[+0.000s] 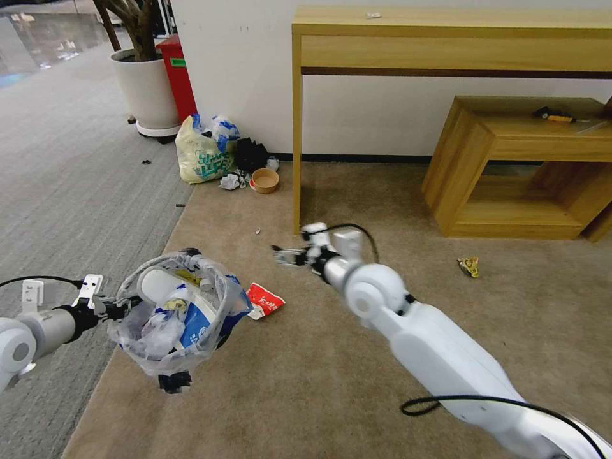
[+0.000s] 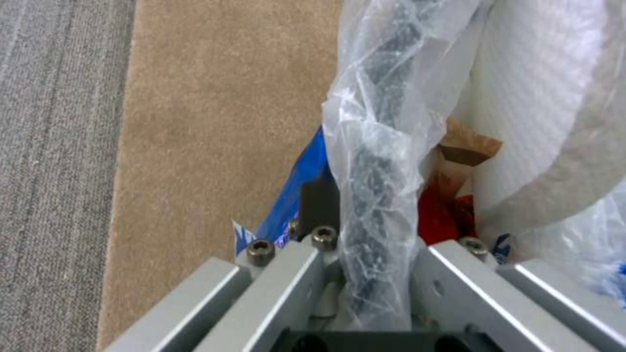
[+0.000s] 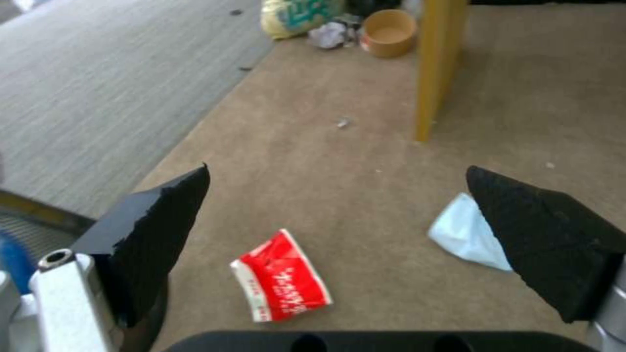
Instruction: Pick up the trash bin and place the garbage on the floor into it.
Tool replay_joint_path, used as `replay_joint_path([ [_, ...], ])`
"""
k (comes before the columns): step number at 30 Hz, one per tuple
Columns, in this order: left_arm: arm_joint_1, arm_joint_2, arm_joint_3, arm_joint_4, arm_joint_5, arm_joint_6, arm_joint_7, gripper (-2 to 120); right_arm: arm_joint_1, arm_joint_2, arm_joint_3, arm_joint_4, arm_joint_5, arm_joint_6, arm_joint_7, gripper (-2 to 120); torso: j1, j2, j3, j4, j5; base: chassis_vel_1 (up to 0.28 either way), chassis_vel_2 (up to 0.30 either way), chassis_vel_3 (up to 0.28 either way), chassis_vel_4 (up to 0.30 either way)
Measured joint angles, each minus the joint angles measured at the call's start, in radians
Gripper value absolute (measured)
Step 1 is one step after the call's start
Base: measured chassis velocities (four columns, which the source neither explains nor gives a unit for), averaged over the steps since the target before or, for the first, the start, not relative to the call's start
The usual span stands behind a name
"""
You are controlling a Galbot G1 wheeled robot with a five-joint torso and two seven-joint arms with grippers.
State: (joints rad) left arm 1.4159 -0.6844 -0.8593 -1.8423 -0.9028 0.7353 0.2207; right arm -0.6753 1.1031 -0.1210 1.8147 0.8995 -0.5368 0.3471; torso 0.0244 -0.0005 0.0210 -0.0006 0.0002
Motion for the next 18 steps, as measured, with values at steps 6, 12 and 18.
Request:
replay_joint_path([
  [6,0.001,-0.004,-0.001,0.002,0.008,0.0,0.0,0,-0.009,0.006,0.038,-0.012,-0.003,0.007,0.0,100,0.0,0.0,0.0,0.0005,-0.0001,0.0,0.0,0.0,0.0],
  [12,0.001,0.005,-0.001,0.002,0.006,0.0,0.001,0,-0.001,0.025,0.053,-0.035,-0.007,0.008,-0.001,100,0.0,0.0,0.0,0.0004,-0.0002,0.0,0.0,0.0,0.0],
  [18,0.001,0.01,-0.002,0.006,0.004,0.0,0.003,0,0.001,0.039,0.052,-0.047,-0.009,0.008,-0.002,100,0.0,0.0,0.0,0.0003,-0.0002,0.0,0.0,0.0,0.0],
])
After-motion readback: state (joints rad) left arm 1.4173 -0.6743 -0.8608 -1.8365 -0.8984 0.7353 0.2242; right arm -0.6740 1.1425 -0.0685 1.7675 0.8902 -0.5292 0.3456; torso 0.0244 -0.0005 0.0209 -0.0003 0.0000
